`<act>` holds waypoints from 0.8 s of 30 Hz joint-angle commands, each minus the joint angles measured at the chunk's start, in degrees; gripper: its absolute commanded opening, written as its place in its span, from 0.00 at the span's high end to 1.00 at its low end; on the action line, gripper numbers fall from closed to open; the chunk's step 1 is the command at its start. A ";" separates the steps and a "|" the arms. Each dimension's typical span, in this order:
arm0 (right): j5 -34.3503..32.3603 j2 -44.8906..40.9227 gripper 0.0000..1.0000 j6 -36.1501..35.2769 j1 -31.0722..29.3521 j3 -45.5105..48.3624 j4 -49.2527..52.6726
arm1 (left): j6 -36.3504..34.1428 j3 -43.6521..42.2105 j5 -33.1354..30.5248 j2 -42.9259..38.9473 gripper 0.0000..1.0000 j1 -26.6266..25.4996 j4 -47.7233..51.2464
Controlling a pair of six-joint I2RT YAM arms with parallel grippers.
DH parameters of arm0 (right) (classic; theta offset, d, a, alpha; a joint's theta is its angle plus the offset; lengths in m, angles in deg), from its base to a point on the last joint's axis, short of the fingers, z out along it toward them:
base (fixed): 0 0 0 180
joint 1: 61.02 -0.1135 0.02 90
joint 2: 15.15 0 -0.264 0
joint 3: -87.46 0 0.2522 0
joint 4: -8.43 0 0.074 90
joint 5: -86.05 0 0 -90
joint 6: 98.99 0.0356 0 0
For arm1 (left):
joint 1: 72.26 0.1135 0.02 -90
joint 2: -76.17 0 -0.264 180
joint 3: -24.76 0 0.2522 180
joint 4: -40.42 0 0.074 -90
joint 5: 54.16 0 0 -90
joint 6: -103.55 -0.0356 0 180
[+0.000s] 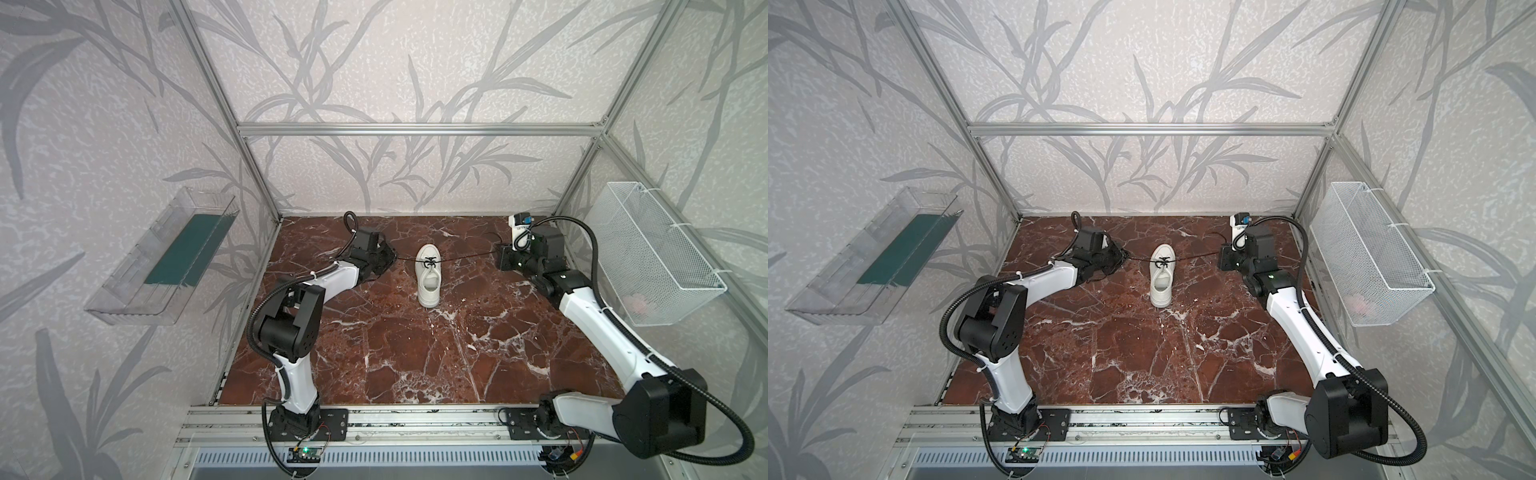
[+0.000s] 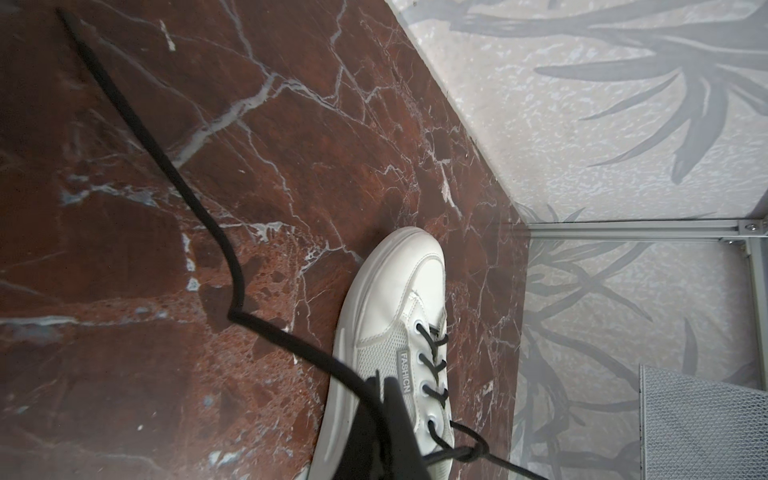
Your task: Tie the shoes
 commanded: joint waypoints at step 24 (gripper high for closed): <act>-26.89 9.46 1.00 3.22 2.33 2.67 0.04 | -13.17 7.23 -4.88 -1.44 1.00 0.07 17.95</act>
